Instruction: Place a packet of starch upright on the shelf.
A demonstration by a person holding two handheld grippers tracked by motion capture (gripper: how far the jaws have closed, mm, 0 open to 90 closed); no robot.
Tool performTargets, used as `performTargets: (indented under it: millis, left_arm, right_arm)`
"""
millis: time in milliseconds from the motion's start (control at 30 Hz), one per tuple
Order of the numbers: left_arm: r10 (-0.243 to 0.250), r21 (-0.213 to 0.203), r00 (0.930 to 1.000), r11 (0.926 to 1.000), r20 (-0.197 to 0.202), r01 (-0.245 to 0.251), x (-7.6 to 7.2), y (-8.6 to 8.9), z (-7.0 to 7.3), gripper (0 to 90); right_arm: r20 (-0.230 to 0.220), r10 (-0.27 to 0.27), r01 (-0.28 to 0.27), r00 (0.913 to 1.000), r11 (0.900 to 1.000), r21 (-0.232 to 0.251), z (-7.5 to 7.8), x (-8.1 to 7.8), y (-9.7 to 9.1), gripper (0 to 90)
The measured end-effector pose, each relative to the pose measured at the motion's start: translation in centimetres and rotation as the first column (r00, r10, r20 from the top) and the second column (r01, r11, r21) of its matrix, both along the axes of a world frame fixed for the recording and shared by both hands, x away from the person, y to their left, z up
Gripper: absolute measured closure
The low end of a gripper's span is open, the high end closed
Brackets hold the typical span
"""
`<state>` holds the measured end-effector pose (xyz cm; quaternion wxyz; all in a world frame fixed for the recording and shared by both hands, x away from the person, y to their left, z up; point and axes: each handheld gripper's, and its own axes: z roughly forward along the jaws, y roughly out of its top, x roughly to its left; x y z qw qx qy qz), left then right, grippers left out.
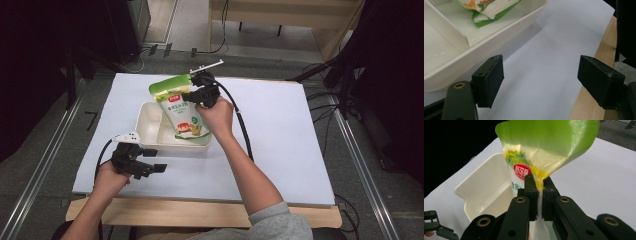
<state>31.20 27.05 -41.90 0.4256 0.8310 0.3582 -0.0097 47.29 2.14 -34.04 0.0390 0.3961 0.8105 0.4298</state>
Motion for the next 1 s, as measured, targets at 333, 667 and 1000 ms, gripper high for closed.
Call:
performTargets:
  millis: [333,667,1000]
  left_arm:
    - [0.0,-0.007,1.0,1.0,-0.008,0.0,0.0,0.1,0.0,21.8]
    - [0.001,0.004,1.0,1.0,-0.005,-0.001,0.0,0.1,0.0,21.8]
    - [0.003,0.002,1.0,1.0,-0.008,-0.003,0.0,0.1,0.0,21.8]
  right_arm:
    - [-0.03,-0.022,0.023,0.9993,0.9994,0.027,-1.1,0.1,-3.0,87.3]
    - [-0.071,-0.042,0.043,0.9965,0.999,0.011,-2.2,0.0,-4.7,87.1]
    - [-0.078,-0.018,0.018,0.9968,0.9998,0.001,-2.1,0.1,-5.9,64.1]
